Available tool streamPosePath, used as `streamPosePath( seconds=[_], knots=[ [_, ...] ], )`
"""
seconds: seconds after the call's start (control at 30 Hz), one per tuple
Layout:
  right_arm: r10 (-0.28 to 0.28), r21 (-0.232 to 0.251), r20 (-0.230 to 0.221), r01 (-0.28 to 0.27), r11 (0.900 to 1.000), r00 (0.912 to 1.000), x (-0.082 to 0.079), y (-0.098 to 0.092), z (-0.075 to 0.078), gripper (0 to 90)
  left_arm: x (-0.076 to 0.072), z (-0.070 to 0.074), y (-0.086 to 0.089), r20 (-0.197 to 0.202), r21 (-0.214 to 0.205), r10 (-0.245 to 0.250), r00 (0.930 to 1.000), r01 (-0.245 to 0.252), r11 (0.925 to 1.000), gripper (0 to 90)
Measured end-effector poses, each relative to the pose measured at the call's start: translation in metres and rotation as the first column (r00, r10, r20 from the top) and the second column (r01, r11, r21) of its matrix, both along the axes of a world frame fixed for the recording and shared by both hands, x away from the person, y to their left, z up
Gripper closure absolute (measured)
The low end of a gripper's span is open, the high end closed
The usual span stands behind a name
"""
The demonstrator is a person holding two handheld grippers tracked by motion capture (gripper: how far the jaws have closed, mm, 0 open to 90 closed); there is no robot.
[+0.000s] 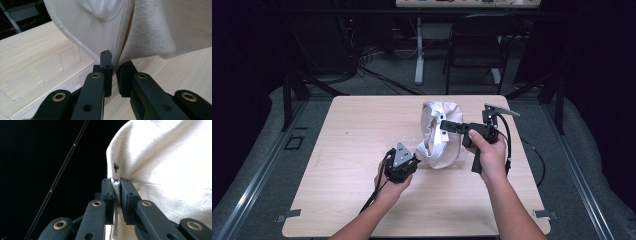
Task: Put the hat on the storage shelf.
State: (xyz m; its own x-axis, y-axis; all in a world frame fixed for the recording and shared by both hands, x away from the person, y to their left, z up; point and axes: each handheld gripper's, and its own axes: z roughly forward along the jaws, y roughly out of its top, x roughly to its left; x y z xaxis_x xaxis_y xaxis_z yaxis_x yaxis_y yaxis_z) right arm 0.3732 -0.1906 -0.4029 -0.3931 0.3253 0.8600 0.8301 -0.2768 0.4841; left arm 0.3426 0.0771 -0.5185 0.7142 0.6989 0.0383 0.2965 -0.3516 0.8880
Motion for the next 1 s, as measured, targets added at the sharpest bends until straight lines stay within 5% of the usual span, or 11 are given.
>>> streamPosePath(
  seconds=[0.47, 1.0],
  knots=[
    [-0.007, -0.018, -0.024, 0.007, 0.9998, 0.9997, 0.007, 0.008, -0.006, 82.5, 0.015, -0.006, 0.015, -0.083, -0.057, -0.068, 0.9942, 0.063, 0.9963, 84.3],
    [-0.017, -0.036, -0.051, 0.015, 0.9992, 0.9986, 0.011, 0.009, -0.018, 82.5, 0.010, -0.020, 0.010, -0.123, -0.041, 0.002, 0.9924, -0.007, 0.9991, 85.1]
  ],
)
